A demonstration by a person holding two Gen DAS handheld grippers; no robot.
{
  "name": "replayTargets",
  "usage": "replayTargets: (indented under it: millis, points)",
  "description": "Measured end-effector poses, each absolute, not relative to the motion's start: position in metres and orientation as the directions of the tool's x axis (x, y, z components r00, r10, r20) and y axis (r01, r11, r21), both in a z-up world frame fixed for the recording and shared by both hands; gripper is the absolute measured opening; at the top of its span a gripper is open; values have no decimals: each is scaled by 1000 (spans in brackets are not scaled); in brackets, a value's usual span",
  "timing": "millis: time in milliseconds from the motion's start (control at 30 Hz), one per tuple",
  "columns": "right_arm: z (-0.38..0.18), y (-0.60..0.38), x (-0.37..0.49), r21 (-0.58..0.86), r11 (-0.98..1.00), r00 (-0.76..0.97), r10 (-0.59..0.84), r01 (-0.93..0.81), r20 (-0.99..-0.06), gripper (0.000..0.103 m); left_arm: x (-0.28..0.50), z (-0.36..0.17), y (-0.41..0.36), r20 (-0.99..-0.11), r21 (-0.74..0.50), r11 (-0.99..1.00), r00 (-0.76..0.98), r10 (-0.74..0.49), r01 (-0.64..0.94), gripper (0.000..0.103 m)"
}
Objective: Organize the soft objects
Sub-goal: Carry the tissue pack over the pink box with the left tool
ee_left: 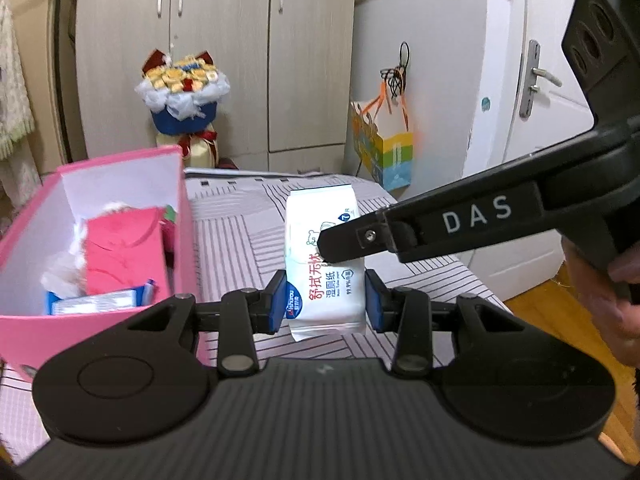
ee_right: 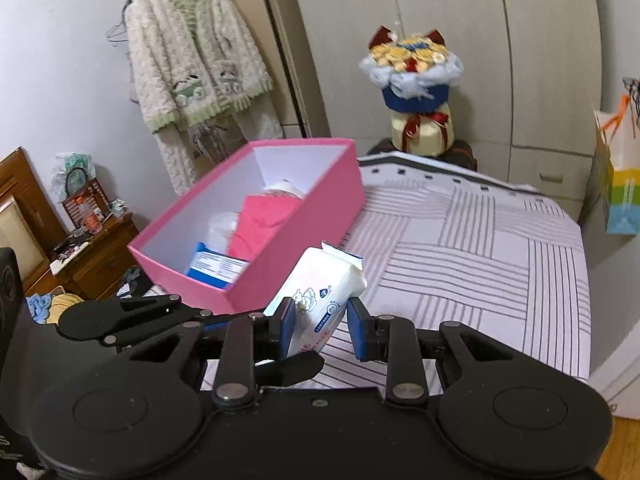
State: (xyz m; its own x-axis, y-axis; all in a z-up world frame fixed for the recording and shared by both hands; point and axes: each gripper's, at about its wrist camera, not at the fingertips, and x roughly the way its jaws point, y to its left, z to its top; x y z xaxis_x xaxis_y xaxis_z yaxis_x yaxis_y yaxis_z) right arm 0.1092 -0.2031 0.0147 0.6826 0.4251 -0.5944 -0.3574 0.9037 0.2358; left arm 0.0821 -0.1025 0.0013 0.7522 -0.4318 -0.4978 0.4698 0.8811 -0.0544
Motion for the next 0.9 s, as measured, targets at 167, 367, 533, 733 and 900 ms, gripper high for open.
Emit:
replayTargets:
  millis: [167,367,533,733,900]
  points:
    - [32,-182,96,202,902,696,424,-382,-580,33,73,17,-84,-495,-40,884,759,-422,465,38]
    - [54,-159,92,180,892,709,440,-415,-550,33,65,35,-60,-456,-20,895,792,-405,446,38]
    - [67,-137,96,159,877,713,464,-453,-526,33,65,46,-38,-424,4,910,825,-374,414,38]
    - [72,-102,116,157,841,696,520,-517,-495,33,76,48,-2,-395,20,936,863,-314,350,38]
    - [66,-74,145,173,807,667,570,-565,-479,34,99,40,23,-390,29,958,886,-252,285,38]
